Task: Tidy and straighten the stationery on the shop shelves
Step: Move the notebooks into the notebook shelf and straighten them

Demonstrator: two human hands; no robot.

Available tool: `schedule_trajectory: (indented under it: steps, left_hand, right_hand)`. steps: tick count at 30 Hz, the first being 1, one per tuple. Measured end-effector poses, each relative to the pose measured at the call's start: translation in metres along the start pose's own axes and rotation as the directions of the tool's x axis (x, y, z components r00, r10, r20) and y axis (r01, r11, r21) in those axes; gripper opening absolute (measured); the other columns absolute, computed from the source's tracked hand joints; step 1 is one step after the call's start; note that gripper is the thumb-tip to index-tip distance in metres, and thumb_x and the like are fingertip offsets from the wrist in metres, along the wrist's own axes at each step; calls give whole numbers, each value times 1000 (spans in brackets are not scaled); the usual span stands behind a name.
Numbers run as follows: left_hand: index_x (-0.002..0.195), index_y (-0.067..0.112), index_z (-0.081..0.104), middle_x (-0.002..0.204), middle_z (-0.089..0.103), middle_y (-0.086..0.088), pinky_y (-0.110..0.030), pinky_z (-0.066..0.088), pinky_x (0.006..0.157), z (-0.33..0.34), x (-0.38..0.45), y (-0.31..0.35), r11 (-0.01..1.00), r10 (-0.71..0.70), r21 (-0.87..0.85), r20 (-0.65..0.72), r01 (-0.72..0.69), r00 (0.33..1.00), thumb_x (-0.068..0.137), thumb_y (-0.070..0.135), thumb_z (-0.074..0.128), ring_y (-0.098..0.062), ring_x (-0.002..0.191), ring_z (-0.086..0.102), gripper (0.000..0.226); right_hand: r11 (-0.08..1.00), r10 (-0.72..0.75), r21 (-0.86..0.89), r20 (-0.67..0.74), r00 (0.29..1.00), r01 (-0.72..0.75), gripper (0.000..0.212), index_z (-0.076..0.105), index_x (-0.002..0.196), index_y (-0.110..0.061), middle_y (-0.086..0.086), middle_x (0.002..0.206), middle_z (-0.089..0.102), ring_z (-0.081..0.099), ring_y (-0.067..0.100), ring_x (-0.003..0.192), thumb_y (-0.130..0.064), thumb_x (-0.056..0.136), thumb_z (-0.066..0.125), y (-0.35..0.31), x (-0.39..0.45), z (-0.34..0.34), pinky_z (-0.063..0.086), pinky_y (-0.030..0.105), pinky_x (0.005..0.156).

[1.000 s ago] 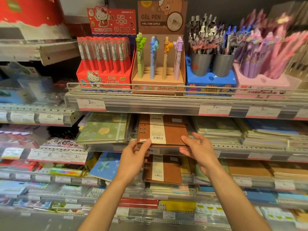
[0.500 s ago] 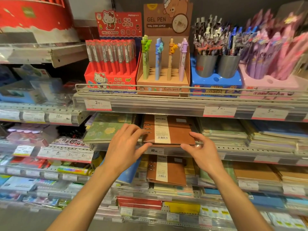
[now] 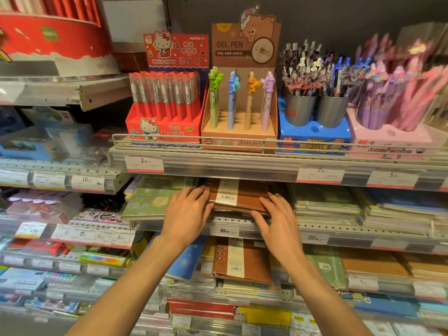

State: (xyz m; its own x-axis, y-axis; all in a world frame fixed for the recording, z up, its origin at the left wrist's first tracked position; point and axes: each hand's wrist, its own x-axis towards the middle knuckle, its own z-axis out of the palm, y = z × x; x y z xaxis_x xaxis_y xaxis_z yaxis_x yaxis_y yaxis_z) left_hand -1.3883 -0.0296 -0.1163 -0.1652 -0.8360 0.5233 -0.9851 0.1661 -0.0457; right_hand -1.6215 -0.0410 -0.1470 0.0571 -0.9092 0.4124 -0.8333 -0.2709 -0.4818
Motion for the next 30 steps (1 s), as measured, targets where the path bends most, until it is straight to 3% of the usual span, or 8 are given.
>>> schedule_trajectory:
  steps: [8,13,16,19,23,27,30]
  left_hand:
    - [125,15,63,119,69,-1,-40,49,85,3,4,1,1000,-20,-8,18,20,1000,98,37,50,-26,106,60,37]
    - [124,14,65,121,67,-1,-40,50,90,-5,-3,-1,988,-59,-145,-4,58,998,96,42,41,-24,112,59,46]
    - [121,17,65,117,65,2,-37,48,90,-16,-17,-12,964,-104,-249,-34,92,994,97,44,40,-19,109,56,44]
    - [115,17,66,111,65,3,-37,47,89,-27,-31,-36,921,-204,-351,-58,172,977,97,41,46,-18,106,55,36]
    - [107,16,69,106,67,3,-39,49,88,-43,-41,-73,833,-372,-465,-66,302,926,96,31,61,-17,102,59,20]
    - [96,21,68,94,68,5,-39,53,81,-51,-49,-114,729,-509,-554,-45,402,860,92,31,65,-14,86,63,11]
    - [91,25,64,88,66,4,-41,54,77,-47,-57,-137,607,-602,-613,61,506,796,90,34,67,-12,80,63,10]
  right_hand:
    - [999,18,30,8,1000,-18,52,51,143,-22,0,154,43,32,17,146,-47,98,54,0,8,5,27,33,118]
    - [993,12,117,3,1000,-12,51,50,143,-24,-4,153,43,33,15,144,-46,97,55,-3,3,-10,27,34,118]
    - [983,26,182,-95,995,-9,37,58,131,-26,-8,135,54,47,10,129,-40,97,57,-10,-6,-22,37,26,106]
    - [962,87,270,-122,989,-51,23,62,118,-27,-13,112,59,59,5,101,-35,96,59,-28,-11,-27,52,28,88]
    - [920,133,372,-3,991,-123,18,64,112,-28,-12,88,64,62,5,75,-35,96,59,-65,-9,-18,57,26,70]
    - [898,130,399,165,978,-187,11,65,101,-29,-9,73,65,62,7,68,-37,96,59,-105,0,5,57,36,71]
    - [891,140,393,243,960,-229,17,64,99,-28,-10,67,64,62,9,71,-43,96,58,-130,6,25,56,41,76]
